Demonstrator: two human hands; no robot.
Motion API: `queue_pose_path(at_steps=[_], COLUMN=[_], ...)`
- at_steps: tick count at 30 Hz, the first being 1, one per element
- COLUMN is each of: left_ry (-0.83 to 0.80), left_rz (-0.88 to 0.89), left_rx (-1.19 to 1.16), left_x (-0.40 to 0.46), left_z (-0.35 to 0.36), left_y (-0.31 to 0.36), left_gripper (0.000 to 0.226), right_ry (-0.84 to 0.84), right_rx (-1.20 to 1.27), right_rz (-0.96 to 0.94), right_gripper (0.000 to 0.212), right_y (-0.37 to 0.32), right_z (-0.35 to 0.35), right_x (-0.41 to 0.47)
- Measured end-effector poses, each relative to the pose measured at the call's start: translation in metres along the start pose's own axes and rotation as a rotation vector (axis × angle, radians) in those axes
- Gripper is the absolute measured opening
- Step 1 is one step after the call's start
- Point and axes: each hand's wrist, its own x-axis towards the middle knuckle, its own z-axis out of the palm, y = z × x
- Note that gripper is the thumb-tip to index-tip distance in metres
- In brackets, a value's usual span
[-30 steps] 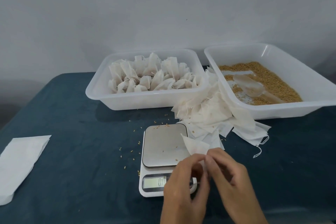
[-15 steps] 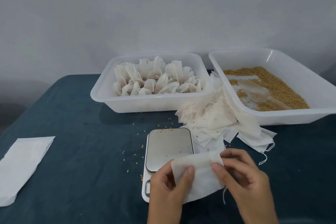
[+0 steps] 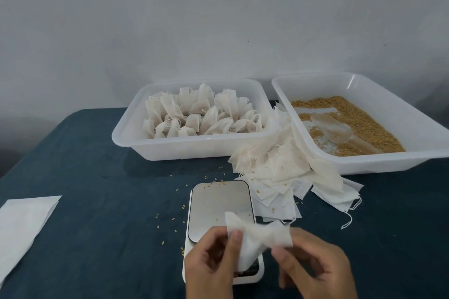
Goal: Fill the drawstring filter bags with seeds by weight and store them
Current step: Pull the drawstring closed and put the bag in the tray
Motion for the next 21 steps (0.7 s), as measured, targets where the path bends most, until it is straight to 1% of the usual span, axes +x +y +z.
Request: queue_pose_path(at_steps=[1,2,4,6,7,9,10,13,15,18,21], left_ry=[-0.006,-0.006,-0.006,-0.026,-0.034,-0.048,-0.057,-0.083,-0.094,-0.084,-0.129], left_rz=[0.009,0.019,0.031,0.024,0.019,-0.006,-0.030,-0.086,-0.094,-0.087,-0.116], left_rx=[-0.005,0.000,0.006,0.004,0.004,0.000,0.001,-0.022,-0.038,-0.062,-0.083], left_x=[0.000,0.002,0.004,0.006,0.006,0.007,0.007,0.006,0.006,0.006,0.006], left_z=[0.000,0.000,-0.004,-0.007,-0.008,-0.008,-0.008,-0.010,-0.010,-0.012,-0.014], left_y=[0.002,0.004,0.006,0.008,0.009,0.009,0.009,0.010,0.013,0.014,0.013], left_gripper=[0.013,0.010,0.012,0.015,0.016,0.017,0.017,0.018,0.015,0.014,0.011], right_ry=[-0.036,-0.035,0.017,0.064,0.059,0.014,-0.020,-0.076,-0.059,0.001,-0.016], right_rx=[-0.012,-0.038,-0.070,-0.046,-0.025,-0.042,-0.056,-0.098,-0.196,-0.302,-0.214], right_rz=[-0.001,0.002,0.004,0.020,0.022,-0.051,-0.110,-0.212,-0.230,-0.263,-0.307], right_gripper=[0.010,0.012,0.011,0.009,0.014,0.028,0.029,0.017,0.017,0.024,0.033], right_y=[0.000,0.000,0.001,0.002,0.000,-0.006,-0.009,-0.010,-0.005,-0.002,-0.006], right_z=[0.000,-0.001,-0.001,-0.001,-0.001,0.000,0.001,-0.001,-0.005,-0.006,-0.004], right_x=[0.000,0.001,0.000,-0.002,-0.001,0.004,0.006,0.009,0.008,0.005,0.008])
